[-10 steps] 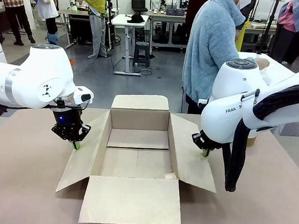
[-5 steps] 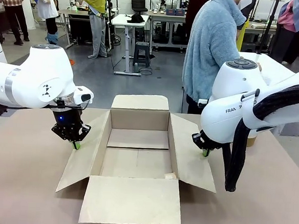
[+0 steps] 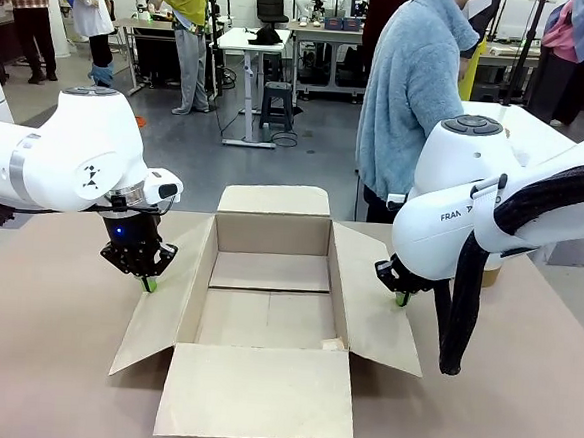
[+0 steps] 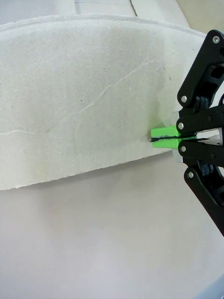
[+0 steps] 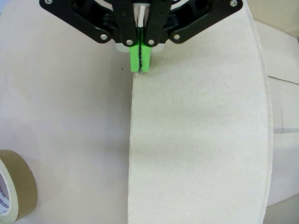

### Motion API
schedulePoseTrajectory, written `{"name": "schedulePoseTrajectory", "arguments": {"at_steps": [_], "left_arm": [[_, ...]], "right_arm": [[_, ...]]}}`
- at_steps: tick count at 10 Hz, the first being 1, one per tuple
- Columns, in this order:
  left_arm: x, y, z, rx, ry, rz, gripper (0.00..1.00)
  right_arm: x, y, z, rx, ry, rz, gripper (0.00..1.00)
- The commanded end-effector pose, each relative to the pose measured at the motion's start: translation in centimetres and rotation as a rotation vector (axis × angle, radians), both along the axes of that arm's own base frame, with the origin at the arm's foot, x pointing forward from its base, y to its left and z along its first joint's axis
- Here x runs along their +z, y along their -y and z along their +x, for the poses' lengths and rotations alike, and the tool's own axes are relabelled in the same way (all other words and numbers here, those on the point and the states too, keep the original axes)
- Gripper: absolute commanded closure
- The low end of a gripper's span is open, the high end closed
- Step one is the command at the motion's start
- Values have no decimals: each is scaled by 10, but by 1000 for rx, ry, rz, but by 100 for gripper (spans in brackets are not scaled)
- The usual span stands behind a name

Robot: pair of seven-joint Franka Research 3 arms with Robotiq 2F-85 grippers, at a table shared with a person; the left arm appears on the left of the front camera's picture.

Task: Wrap the clocks to prevent damage.
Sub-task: Once the human has placed the objects inside and stepped back, release both hands from the side flaps of the Package Box.

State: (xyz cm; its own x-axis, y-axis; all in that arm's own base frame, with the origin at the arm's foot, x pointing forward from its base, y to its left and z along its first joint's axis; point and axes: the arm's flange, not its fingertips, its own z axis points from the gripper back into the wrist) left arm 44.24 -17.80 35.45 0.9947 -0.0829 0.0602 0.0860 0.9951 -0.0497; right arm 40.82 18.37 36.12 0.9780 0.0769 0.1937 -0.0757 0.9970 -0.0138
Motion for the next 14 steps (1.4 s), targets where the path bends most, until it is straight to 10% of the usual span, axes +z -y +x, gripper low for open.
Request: {"name": "schedulePoseTrajectory", "arguments": {"at_steps": [1, 14], "left_arm": [[1, -1, -1, 2, 2, 1, 100], [1, -1, -1, 2, 2, 1, 100]], "right_arm": [[1, 0, 0, -10, 6, -4, 99], [1, 0, 0, -10, 6, -4, 99]]}}
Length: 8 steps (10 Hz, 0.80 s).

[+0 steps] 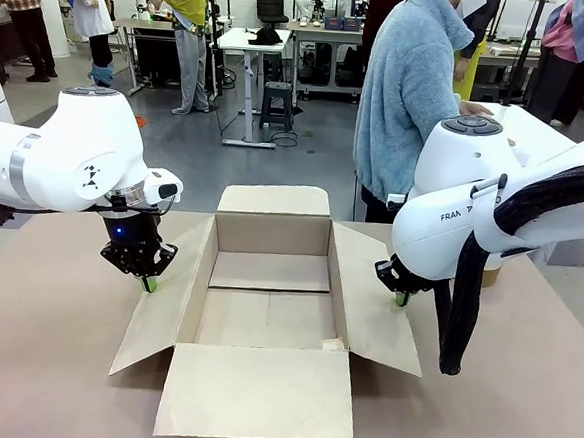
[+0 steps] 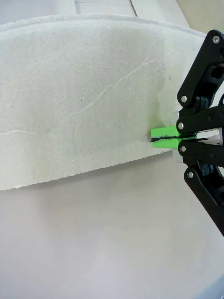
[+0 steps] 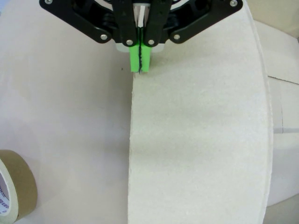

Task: Wrap the clocks to prevent damage.
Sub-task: Once the human has placed the objects inside and stepped back, release both hands from the side flaps of the Package Box.

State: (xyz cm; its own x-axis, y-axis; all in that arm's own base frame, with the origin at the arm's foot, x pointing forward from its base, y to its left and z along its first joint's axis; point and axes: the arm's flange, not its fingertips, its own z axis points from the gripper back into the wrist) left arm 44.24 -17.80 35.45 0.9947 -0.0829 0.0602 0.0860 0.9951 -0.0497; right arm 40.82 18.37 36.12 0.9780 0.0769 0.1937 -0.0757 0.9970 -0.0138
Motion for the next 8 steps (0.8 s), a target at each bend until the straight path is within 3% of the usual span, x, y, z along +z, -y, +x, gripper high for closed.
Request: {"name": "schedulePoseTrajectory", "arguments": {"at_steps": [1, 8], "left_arm": [[1, -1, -1, 2, 2, 1, 100], [1, -1, -1, 2, 2, 1, 100]], "right_arm": [[1, 0, 0, -10, 6, -4, 99], [1, 0, 0, -10, 6, -4, 99]]}}
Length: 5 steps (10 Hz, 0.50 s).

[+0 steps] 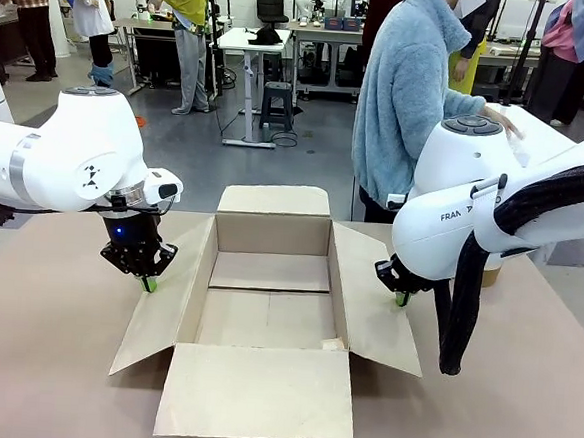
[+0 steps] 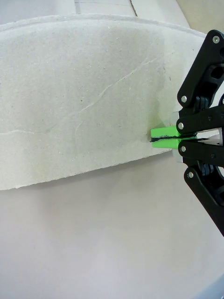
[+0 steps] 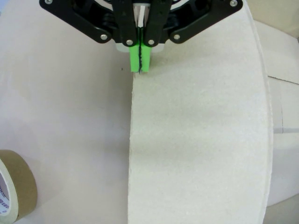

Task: Wrap the clocks to prevent damage.
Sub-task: Once the human has placed the objects inside and stepped back, release both hands from the side flaps of the Package Box.

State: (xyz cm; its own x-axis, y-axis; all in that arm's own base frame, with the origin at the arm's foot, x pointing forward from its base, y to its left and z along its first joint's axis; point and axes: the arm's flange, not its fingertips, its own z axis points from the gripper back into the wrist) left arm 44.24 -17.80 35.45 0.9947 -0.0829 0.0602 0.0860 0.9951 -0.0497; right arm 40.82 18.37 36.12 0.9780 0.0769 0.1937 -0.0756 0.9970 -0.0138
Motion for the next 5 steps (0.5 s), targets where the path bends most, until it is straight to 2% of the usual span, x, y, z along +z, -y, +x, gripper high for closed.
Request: {"name": "schedulePoseTrajectory", "arguments": {"at_steps": [1, 5], "left_arm": [[1, -1, -1, 2, 2, 1, 100], [1, -1, -1, 2, 2, 1, 100]], "right_arm": [[1, 0, 0, -10, 6, -4, 99], [1, 0, 0, -10, 6, -4, 99]]}}
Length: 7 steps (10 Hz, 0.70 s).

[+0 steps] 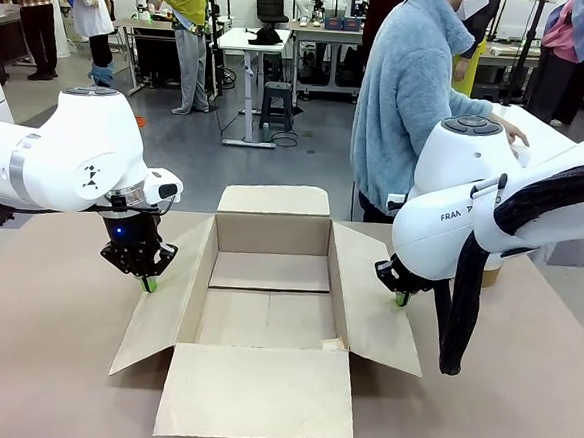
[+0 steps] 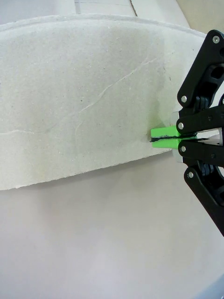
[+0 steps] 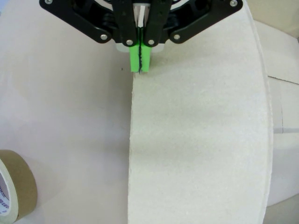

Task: Wrap the clocks to prevent damage.
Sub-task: Once the human has placed the objects inside and stepped back, release both hands from the side flaps of the Package Box.

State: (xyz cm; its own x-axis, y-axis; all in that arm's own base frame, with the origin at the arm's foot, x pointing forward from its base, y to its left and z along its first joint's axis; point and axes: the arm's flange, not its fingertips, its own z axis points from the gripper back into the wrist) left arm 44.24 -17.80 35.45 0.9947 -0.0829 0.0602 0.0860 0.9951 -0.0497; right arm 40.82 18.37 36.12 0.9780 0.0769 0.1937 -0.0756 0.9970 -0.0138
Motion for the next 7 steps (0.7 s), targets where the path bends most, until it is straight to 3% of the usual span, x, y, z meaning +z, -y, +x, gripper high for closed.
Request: {"name": "schedulePoseTrajectory", "arguments": {"at_steps": [1, 7], "left_arm": [[1, -1, -1, 2, 2, 1, 100], [1, -1, -1, 2, 2, 1, 100]], "right_arm": [[1, 0, 0, -10, 6, -4, 99], [1, 0, 0, -10, 6, -4, 99]]}}
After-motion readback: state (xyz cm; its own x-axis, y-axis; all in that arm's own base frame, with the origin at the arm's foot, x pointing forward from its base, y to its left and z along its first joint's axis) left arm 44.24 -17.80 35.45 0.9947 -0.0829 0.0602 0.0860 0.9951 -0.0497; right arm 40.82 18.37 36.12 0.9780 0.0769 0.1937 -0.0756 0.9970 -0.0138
